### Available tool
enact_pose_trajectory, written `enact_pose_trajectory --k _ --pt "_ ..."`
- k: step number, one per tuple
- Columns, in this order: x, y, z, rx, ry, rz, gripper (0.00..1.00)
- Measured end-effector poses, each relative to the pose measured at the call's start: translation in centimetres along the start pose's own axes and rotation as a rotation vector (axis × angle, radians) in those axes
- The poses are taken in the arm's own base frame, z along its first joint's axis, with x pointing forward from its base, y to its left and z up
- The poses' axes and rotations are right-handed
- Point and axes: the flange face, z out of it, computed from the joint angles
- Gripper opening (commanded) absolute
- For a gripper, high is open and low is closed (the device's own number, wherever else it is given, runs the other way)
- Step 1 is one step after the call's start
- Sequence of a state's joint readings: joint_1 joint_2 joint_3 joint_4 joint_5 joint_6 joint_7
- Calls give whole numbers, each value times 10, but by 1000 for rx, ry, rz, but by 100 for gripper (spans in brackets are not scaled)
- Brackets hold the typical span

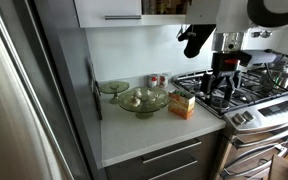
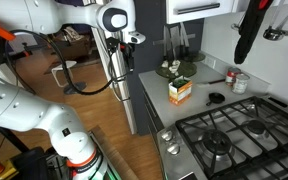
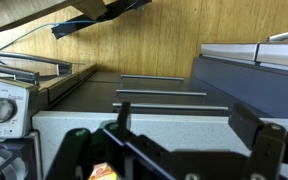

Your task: Remove two sachets from the sachets box and put them on the table one at a time

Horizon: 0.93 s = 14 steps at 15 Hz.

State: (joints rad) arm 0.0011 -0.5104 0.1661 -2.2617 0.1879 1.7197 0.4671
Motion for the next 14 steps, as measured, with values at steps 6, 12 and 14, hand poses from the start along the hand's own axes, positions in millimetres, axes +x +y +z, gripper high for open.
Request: enact_pose_trajectory --k 6,12,14 --pt "4 0 1 -7 18 29 100" --pt "50 5 34 -88 193 285 100" --pt "66 10 44 -125 259 363 100"
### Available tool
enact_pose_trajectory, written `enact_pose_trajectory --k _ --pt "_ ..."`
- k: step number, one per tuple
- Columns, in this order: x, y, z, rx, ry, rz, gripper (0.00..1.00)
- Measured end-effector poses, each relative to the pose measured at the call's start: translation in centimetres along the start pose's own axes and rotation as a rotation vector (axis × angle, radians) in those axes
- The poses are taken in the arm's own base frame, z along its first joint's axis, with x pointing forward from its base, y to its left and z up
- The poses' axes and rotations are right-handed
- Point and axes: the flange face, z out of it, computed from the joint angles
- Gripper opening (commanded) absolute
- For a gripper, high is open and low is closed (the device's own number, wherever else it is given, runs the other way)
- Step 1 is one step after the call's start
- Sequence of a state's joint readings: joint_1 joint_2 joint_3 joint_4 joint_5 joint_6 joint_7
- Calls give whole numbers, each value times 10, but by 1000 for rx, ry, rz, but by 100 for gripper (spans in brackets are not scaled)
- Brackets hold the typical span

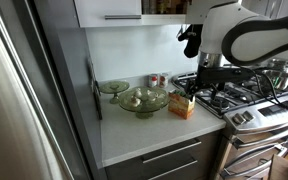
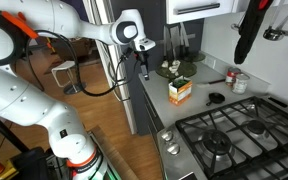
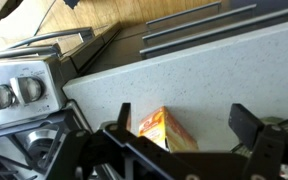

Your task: Remove two sachets from the sachets box and put them on the table one at a time

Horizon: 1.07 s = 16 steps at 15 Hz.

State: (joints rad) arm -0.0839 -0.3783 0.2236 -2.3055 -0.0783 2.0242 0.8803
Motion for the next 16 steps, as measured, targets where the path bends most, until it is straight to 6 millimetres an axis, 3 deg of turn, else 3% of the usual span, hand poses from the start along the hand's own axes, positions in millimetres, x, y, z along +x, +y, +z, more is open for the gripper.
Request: enact_pose_trajectory --k 4,9,16 --pt "27 1 17 -32 123 179 100" --pt "45 -7 33 -28 193 397 100" --pt "79 -13 50 -31 228 515 100"
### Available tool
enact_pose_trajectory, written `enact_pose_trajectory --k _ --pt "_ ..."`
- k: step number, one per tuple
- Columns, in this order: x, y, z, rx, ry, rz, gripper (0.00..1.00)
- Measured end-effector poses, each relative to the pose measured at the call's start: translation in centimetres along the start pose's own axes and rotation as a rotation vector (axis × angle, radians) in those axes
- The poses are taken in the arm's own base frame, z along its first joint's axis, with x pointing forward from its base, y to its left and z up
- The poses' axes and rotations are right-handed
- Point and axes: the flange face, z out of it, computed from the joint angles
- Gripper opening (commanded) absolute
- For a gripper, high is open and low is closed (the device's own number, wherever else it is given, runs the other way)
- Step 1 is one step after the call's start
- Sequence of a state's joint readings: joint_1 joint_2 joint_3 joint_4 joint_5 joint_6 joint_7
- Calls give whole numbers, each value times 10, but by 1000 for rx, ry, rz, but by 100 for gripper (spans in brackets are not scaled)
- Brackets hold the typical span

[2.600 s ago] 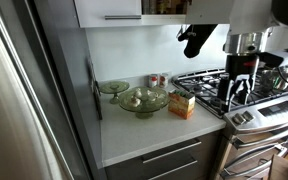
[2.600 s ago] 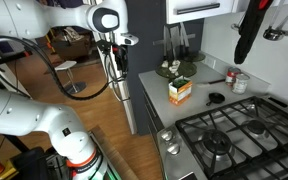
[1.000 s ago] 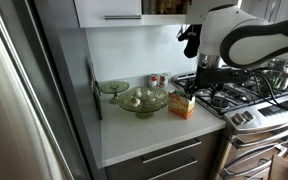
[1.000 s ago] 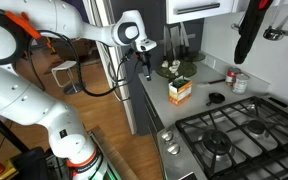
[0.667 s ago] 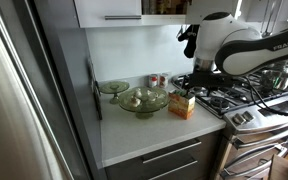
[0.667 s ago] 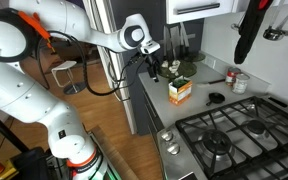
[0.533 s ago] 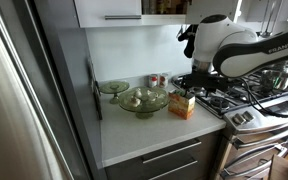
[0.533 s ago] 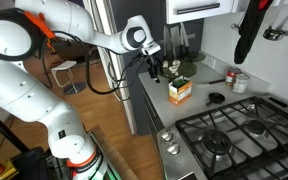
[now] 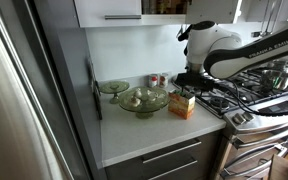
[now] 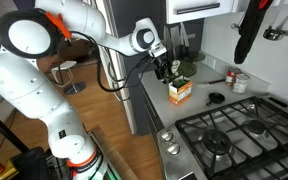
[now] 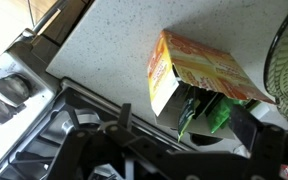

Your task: Remove two sachets from the sachets box and put them on the table one at a time

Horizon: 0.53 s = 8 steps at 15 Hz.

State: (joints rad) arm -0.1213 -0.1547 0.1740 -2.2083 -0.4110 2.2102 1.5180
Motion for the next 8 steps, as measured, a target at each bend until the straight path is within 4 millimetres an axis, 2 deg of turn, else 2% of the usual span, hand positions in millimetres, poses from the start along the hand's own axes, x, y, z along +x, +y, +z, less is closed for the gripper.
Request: enact_pose_trajectory --k 3,4,6,8 --pt "5 -9 9 -4 -8 5 98" --pt "6 -12 13 -8 -11 7 92" --pt "10 -16 20 -16 -17 17 65" --pt "15 -18 27 -25 -22 28 49"
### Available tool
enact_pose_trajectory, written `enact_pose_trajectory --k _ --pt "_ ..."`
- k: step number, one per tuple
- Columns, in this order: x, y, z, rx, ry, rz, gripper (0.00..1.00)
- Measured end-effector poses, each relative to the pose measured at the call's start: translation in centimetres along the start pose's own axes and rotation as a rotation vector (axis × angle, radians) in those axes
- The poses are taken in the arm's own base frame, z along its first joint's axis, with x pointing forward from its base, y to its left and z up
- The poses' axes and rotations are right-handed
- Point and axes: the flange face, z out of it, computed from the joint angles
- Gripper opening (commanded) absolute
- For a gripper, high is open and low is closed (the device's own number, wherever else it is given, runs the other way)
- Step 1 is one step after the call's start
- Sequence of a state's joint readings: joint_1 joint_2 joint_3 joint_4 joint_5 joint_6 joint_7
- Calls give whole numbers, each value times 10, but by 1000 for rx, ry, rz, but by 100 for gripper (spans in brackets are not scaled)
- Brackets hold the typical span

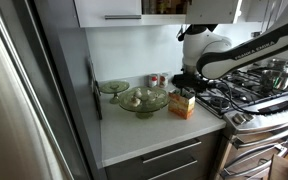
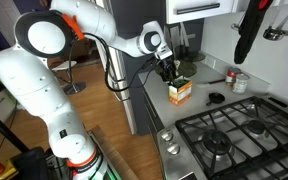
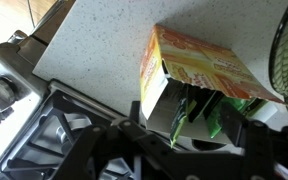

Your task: Remove two sachets from the sachets box and put them on the table one at a time

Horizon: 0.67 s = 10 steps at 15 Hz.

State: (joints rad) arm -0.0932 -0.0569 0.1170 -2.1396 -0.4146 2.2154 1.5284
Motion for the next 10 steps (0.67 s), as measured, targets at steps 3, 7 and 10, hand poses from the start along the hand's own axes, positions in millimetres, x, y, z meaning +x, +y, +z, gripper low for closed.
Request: enact_pose_trajectory --k 3,7,10 --pt "7 -3 6 -7 -3 13 25" --pt "14 -3 11 -13 -4 25 0" --pt "15 -3 9 -10 -3 28 0"
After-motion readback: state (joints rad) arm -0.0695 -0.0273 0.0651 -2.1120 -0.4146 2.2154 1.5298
